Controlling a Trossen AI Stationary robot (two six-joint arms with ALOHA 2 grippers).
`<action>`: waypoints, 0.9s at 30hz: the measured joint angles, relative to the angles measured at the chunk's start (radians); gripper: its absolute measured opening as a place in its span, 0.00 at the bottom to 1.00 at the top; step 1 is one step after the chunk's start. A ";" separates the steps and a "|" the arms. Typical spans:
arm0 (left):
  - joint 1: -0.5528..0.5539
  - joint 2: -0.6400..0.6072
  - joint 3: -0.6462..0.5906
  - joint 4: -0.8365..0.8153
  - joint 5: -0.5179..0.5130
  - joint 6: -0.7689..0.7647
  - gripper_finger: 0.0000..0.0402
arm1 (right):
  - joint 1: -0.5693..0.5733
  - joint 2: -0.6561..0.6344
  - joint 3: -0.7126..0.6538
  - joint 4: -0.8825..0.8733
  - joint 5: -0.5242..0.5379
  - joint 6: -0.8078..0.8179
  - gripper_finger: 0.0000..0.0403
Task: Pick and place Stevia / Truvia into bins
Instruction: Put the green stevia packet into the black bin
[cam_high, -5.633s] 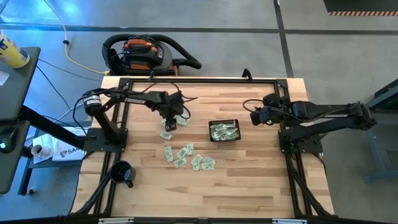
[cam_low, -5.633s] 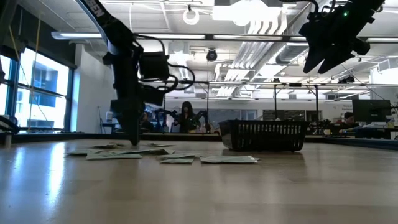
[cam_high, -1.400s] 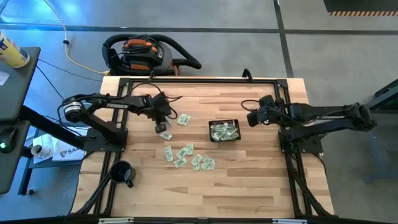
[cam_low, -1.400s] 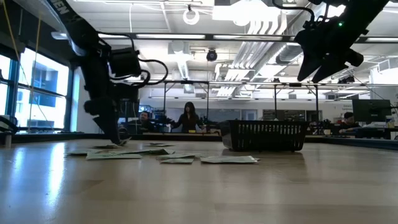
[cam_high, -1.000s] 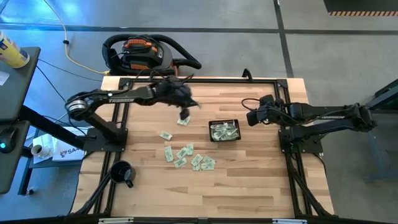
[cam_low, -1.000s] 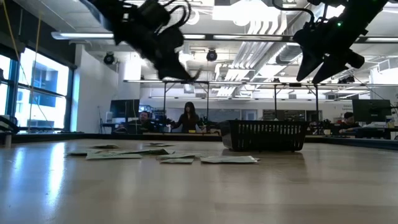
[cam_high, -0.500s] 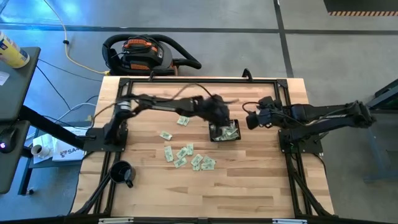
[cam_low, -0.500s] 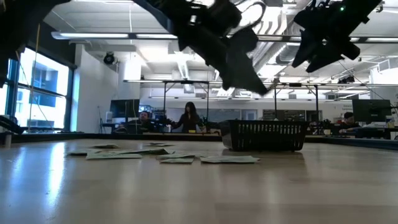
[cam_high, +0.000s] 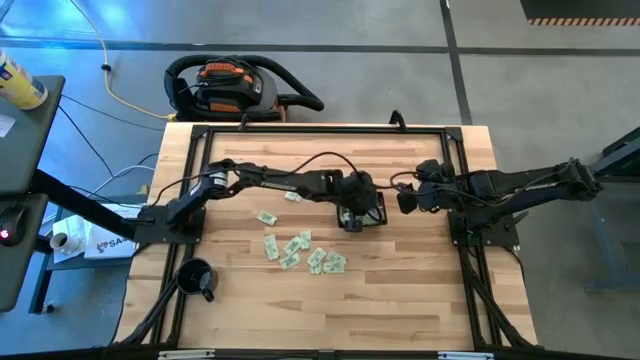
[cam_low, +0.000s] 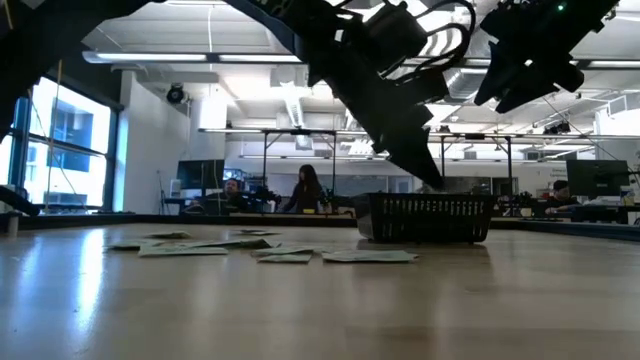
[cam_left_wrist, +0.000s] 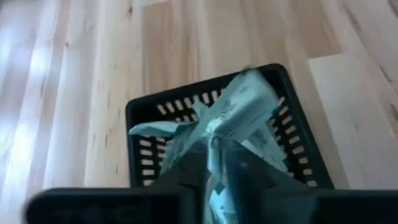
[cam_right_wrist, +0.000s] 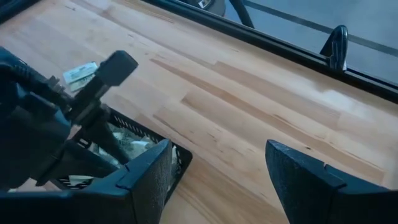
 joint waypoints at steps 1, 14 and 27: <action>0.000 0.000 0.000 -0.003 -0.014 -0.008 0.26 | 0.000 0.000 0.000 -0.004 0.001 0.000 0.62; 0.005 -0.187 0.039 -0.683 -0.133 -0.149 0.56 | -0.001 0.000 0.000 -0.060 -0.003 -0.024 0.62; 0.008 -0.508 -0.411 -0.815 -0.065 -0.294 0.38 | -0.028 0.002 -0.024 -0.083 -0.018 -0.059 0.62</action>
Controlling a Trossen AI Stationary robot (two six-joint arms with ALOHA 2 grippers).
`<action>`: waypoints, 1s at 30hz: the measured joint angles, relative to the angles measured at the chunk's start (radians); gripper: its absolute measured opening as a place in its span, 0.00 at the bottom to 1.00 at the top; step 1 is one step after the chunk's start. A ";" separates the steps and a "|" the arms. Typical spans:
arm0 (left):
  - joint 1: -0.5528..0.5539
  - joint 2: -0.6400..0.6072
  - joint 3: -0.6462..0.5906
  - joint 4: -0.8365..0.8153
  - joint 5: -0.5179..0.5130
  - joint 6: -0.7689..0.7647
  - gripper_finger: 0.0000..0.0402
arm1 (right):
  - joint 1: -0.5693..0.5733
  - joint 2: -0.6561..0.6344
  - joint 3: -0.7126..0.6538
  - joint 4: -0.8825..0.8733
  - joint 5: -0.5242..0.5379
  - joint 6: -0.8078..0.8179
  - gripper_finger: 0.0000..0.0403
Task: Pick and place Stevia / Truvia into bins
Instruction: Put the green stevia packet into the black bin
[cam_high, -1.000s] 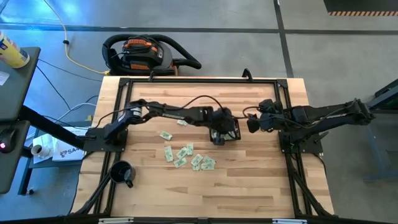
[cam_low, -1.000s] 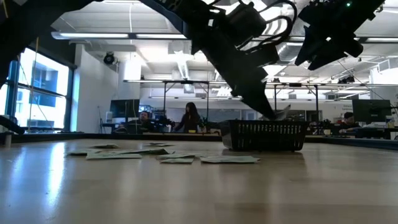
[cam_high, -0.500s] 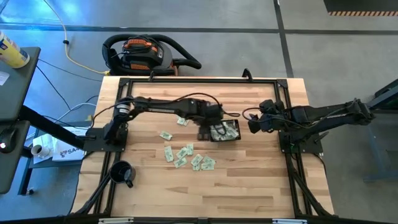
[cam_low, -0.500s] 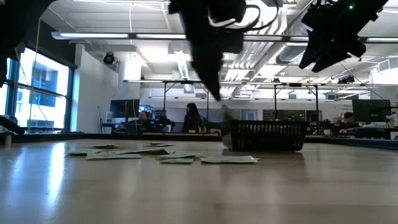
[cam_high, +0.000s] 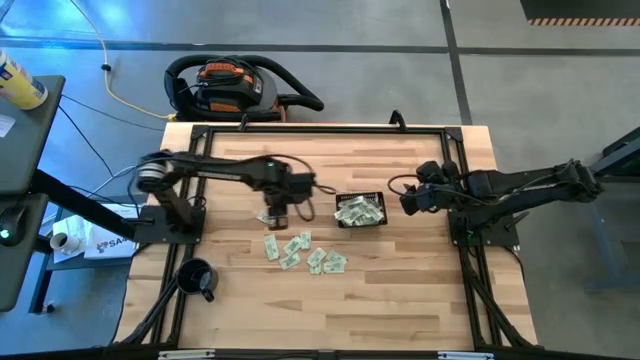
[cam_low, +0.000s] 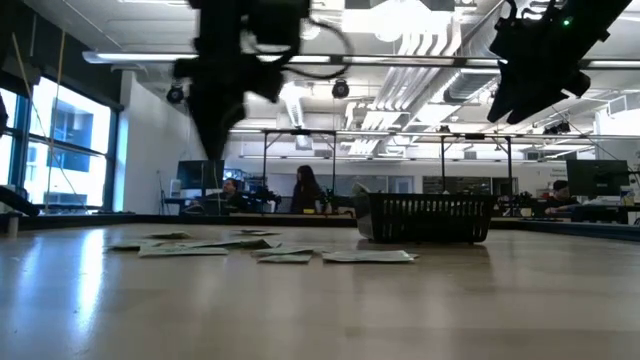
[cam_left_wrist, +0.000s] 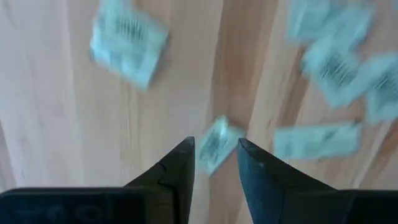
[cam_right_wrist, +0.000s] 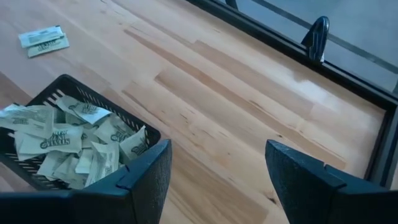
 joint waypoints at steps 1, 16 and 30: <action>0.000 -0.041 -0.062 0.023 0.004 0.002 0.38 | -0.002 0.000 0.000 0.000 -0.001 -0.004 0.62; -0.077 -0.257 -0.581 0.514 0.013 0.080 0.59 | -0.002 0.001 0.000 0.006 0.010 -0.028 0.62; 0.046 -0.140 -0.646 0.631 0.090 0.156 0.39 | -0.024 0.001 0.000 0.003 -0.008 0.005 0.62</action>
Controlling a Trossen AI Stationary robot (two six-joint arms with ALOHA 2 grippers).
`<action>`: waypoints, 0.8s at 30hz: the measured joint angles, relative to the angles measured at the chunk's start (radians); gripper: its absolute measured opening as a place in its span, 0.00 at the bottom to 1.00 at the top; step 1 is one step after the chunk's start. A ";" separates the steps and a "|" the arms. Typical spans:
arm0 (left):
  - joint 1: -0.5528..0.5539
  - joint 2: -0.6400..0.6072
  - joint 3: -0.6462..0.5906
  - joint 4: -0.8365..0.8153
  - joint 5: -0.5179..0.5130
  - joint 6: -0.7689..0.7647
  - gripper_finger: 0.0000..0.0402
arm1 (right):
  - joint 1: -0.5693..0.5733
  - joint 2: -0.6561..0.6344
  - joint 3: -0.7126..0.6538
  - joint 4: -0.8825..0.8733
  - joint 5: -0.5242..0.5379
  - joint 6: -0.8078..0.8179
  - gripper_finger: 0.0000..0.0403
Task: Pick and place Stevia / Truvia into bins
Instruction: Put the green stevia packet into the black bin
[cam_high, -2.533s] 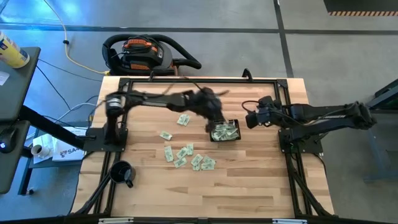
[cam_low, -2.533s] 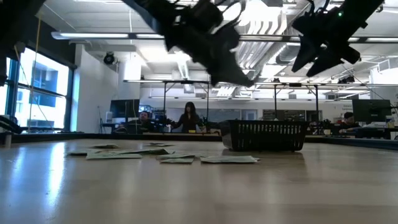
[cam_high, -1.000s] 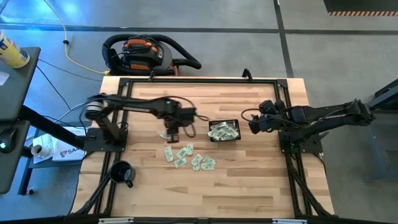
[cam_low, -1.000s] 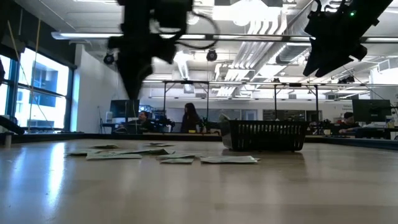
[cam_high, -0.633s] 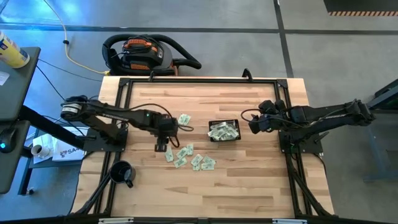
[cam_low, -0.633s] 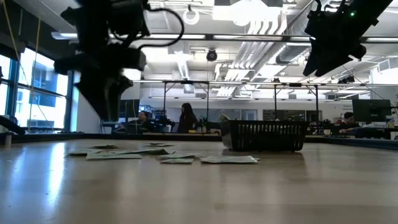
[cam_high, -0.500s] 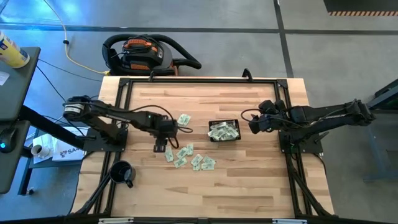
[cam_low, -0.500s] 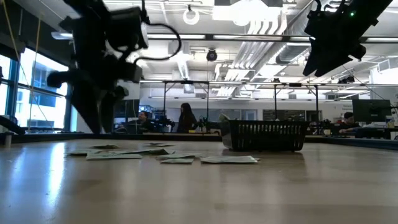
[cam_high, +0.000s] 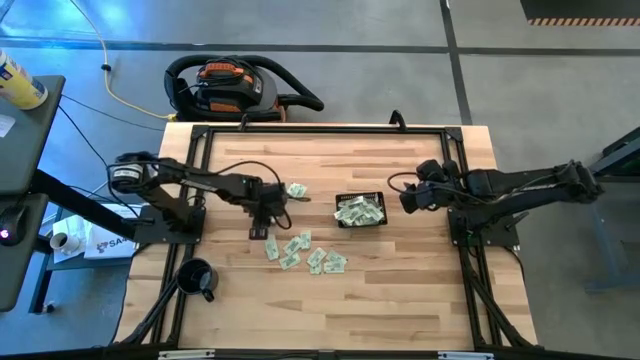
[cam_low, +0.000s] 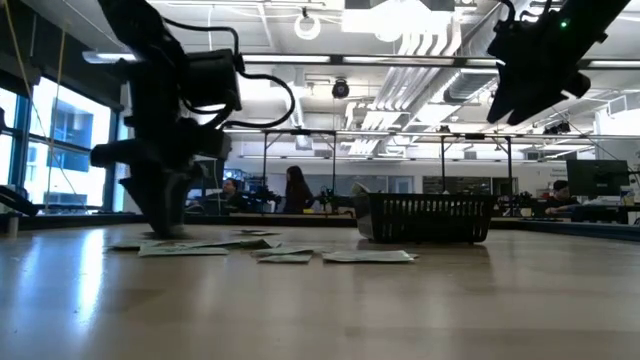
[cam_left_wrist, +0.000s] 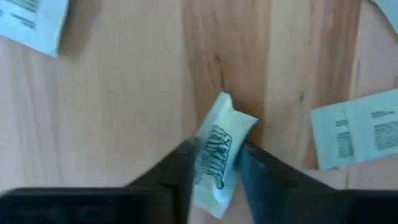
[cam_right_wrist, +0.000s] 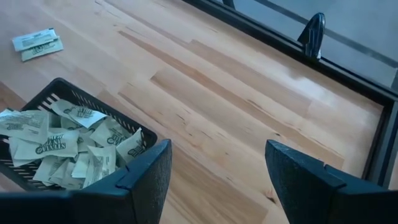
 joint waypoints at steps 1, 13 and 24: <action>0.008 0.002 0.008 -0.001 0.001 0.015 0.33 | -0.006 0.000 0.000 0.000 -0.007 0.000 0.62; 0.107 0.023 0.430 0.060 0.048 0.141 0.11 | -0.091 0.000 0.000 0.000 -0.025 -0.007 0.62; 0.105 0.389 0.859 0.189 0.206 0.190 0.09 | -0.108 0.000 0.000 0.002 -0.071 0.012 0.62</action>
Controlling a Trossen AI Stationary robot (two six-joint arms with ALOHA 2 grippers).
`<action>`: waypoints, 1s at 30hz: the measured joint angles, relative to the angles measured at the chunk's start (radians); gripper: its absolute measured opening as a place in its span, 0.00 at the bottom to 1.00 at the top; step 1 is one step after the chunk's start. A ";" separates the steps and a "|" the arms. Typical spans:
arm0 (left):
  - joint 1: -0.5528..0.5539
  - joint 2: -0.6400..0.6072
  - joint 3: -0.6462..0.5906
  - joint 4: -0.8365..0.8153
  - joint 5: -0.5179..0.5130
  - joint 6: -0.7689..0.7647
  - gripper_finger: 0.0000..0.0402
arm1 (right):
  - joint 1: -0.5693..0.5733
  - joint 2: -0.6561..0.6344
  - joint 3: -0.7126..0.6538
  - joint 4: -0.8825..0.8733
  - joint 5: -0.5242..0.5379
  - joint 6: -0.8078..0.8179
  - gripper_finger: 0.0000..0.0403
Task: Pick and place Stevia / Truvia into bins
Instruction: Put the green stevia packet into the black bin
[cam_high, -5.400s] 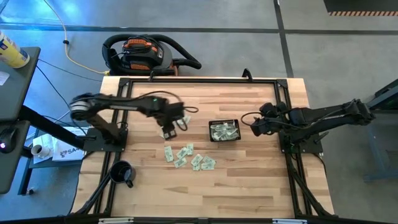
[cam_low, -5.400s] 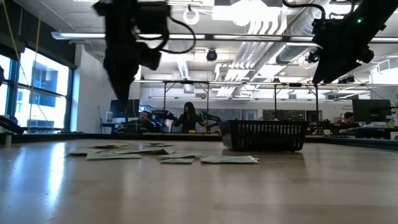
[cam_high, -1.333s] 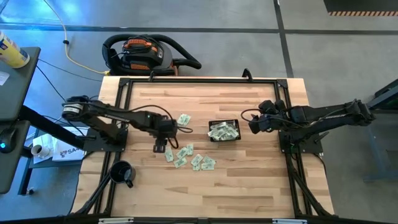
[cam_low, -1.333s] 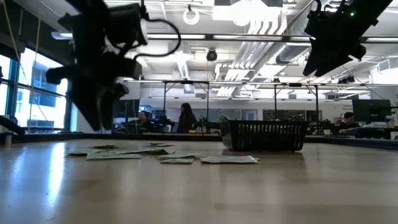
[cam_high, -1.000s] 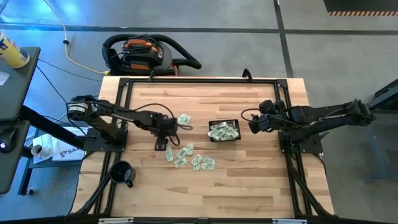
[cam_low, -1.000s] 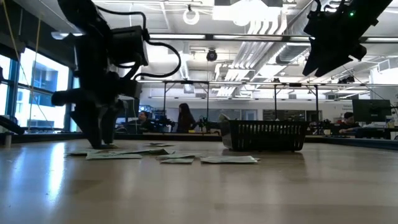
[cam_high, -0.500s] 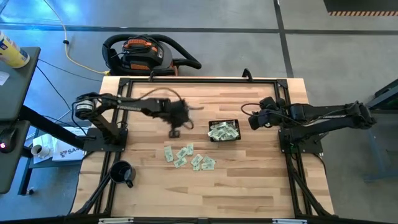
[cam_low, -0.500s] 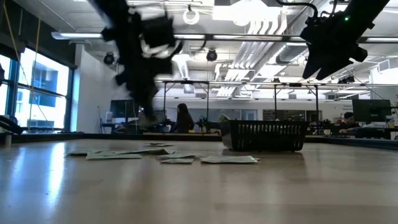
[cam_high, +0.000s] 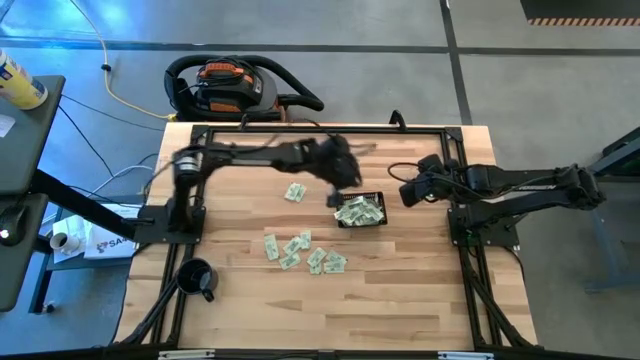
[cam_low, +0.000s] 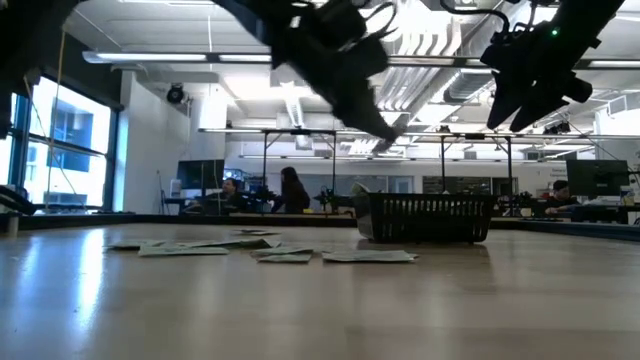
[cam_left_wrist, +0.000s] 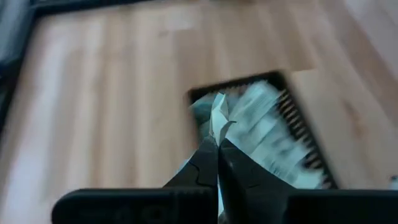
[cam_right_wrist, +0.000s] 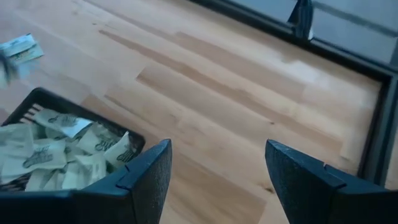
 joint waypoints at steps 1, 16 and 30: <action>-0.019 0.034 0.039 -0.013 0.002 0.010 0.09 | 0.000 0.000 0.000 -0.001 -0.012 0.004 0.62; -0.121 0.266 0.311 -0.240 -0.225 -0.114 0.47 | 0.001 0.000 0.000 -0.002 0.006 -0.003 0.62; -0.019 0.238 0.564 -1.049 -0.336 -0.280 0.64 | 0.000 0.000 0.000 -0.010 0.043 -0.073 0.62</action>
